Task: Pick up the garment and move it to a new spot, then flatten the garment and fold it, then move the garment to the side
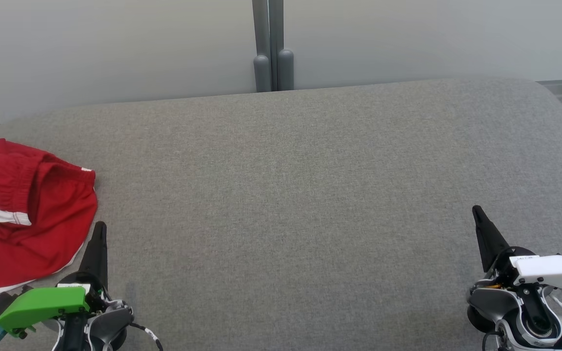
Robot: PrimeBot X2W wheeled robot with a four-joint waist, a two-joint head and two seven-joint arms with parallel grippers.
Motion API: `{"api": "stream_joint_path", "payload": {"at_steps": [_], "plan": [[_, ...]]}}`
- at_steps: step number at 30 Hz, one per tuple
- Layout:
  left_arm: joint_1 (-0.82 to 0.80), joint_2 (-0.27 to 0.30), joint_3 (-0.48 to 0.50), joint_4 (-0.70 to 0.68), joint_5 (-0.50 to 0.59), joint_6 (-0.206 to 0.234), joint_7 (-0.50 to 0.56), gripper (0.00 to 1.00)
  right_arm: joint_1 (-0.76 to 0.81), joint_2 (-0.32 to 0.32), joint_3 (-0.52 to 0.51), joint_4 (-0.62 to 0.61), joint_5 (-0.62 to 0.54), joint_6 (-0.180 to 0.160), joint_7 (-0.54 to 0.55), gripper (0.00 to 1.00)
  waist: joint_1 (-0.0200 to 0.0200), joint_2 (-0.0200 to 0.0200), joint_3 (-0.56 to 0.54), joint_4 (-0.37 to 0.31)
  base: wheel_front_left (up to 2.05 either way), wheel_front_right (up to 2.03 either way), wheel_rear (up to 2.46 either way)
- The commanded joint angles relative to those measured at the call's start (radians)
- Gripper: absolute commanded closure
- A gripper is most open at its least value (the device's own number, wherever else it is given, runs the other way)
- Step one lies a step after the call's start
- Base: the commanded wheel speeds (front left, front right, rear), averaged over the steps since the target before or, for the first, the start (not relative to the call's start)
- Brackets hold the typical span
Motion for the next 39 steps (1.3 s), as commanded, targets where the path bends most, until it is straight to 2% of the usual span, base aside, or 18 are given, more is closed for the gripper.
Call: {"api": "stream_joint_path", "payload": {"at_steps": [1,39], "plan": [[-0.014,0.007,0.002,-0.002,-0.001,-0.006,0.002,1.00,0.009,-0.004,-0.002,-0.004,0.005,0.000,0.002,1.00,0.0000,0.0000,0.000,0.000,0.00,0.00,0.00],[-0.014,0.007,0.002,-0.002,-0.001,-0.006,0.001,1.00,0.009,-0.004,-0.002,-0.004,0.005,0.000,0.002,1.00,0.0000,0.0000,0.000,0.000,0.00,0.00,0.00]]}}
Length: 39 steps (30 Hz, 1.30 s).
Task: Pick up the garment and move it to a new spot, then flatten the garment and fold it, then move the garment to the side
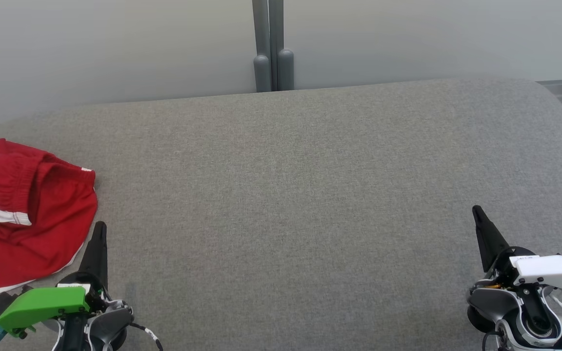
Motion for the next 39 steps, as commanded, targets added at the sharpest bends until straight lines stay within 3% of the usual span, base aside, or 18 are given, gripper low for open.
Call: {"api": "stream_joint_path", "payload": {"at_steps": [1,39], "plan": [[-0.014,0.007,0.002,-0.002,-0.001,-0.006,0.001,1.00,0.009,-0.004,-0.002,-0.004,0.005,0.000,0.002,1.00,0.0000,0.0000,0.000,0.000,0.00,0.00,0.00],[-0.014,0.007,0.002,-0.002,-0.001,-0.006,0.001,1.00,0.009,-0.004,-0.002,-0.004,0.005,0.000,0.001,1.00,0.0000,0.0000,0.000,0.000,0.00,0.00,0.00]]}}
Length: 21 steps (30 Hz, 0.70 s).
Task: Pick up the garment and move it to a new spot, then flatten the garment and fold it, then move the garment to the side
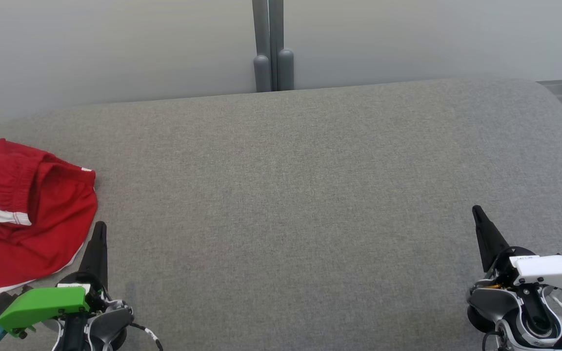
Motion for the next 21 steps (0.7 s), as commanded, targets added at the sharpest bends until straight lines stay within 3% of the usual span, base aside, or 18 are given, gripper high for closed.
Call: {"api": "stream_joint_path", "payload": {"at_steps": [1,21], "plan": [[-0.014,0.007,0.002,-0.002,-0.001,-0.006,0.001,1.00,0.009,-0.004,-0.002,-0.004,0.005,0.000,0.001,1.00,0.0000,0.0000,0.000,0.000,0.00,0.00,0.00],[-0.014,0.007,0.002,-0.002,-0.001,-0.006,0.001,1.00,0.009,-0.004,-0.002,-0.004,0.005,0.000,0.001,1.00,0.0000,0.0000,0.000,0.000,0.00,0.00,0.00]]}}
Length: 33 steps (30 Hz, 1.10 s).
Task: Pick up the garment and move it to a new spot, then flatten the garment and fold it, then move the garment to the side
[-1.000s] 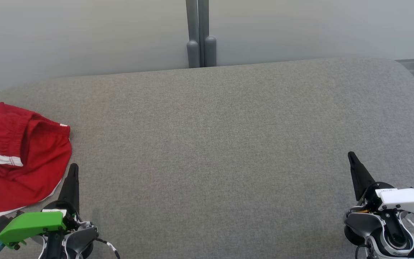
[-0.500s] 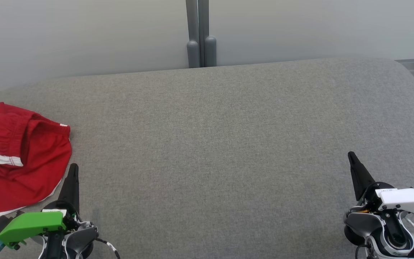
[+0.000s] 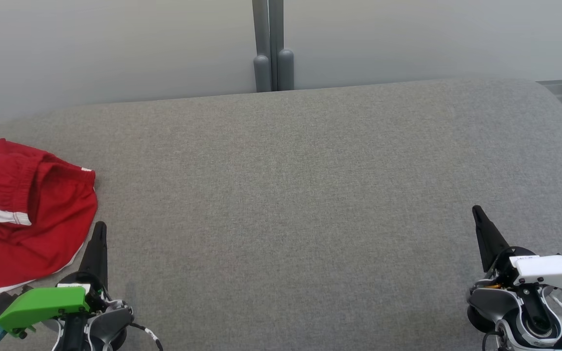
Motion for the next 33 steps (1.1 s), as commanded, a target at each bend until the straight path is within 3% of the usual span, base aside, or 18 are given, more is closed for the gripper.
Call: {"api": "stream_joint_path", "payload": {"at_steps": [1,17,18,26,33], "plan": [[-0.014,0.007,0.002,-0.002,-0.001,-0.006,0.001,1.00,0.009,-0.004,-0.002,-0.004,0.005,0.000,0.001,1.00,0.0000,0.0000,0.000,0.000,0.00,0.00,0.00],[-0.014,0.007,0.002,-0.002,-0.001,-0.006,0.001,1.00,0.009,-0.004,-0.002,-0.004,0.005,0.000,0.001,1.00,0.0000,0.0000,0.000,0.000,0.00,0.00,0.00],[0.001,-0.001,0.000,0.002,0.000,0.000,0.000,0.00,0.001,0.001,0.000,0.003,0.000,0.000,0.000,0.00,0.0000,0.0000,0.000,0.000,0.00,0.00,0.00],[0.012,0.000,-0.021,0.025,0.035,0.001,-0.030,0.00,0.007,0.001,0.023,0.012,-0.021,0.000,-0.025,0.00,0.0000,0.0000,0.002,0.000,0.00,0.00,0.00],[0.005,0.003,-0.026,0.032,0.153,0.001,-0.064,0.00,-0.007,-0.020,0.059,0.023,-0.107,0.000,-0.065,0.00,0.0000,0.0000,0.004,0.001,0.00,0.00,0.00]]}}
